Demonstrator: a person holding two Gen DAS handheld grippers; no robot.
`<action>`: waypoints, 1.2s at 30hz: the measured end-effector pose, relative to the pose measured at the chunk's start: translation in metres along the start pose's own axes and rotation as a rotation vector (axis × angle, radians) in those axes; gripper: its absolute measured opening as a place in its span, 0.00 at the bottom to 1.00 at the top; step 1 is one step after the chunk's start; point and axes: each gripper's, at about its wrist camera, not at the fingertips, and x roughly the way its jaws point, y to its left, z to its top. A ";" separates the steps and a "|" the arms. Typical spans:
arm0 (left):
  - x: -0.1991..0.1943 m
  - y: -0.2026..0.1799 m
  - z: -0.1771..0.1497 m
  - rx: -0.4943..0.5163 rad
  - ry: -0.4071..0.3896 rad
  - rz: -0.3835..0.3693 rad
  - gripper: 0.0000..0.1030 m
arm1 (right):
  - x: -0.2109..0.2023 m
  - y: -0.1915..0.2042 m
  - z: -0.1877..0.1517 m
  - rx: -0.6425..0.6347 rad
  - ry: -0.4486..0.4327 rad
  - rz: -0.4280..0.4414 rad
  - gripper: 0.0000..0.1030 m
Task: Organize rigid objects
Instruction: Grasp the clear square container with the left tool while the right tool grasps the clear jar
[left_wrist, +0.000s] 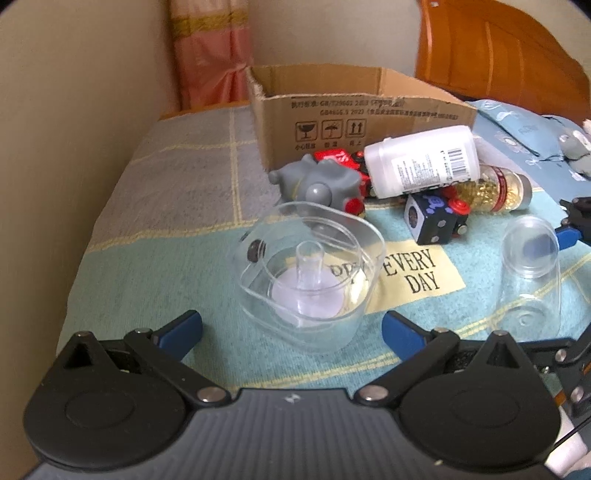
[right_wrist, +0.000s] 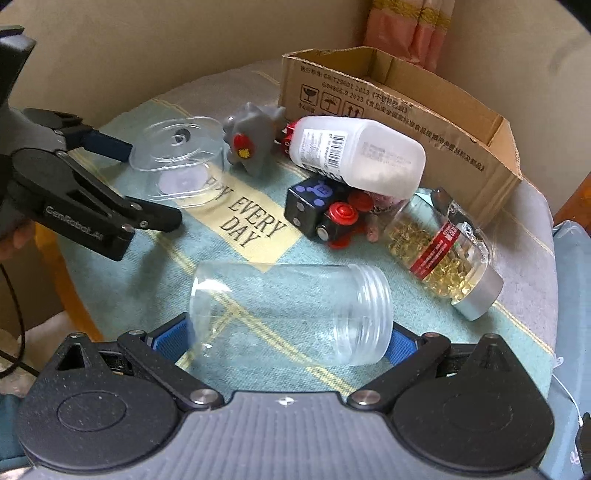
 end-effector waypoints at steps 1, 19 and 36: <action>0.001 0.001 0.000 0.010 -0.011 -0.011 1.00 | 0.001 -0.003 0.000 0.016 0.003 0.007 1.00; 0.009 -0.008 0.020 0.273 -0.064 -0.119 0.87 | 0.001 -0.014 -0.006 0.096 -0.017 0.009 1.00; 0.007 0.002 0.025 0.257 -0.016 -0.137 0.78 | -0.010 -0.001 0.010 0.070 -0.006 -0.077 0.91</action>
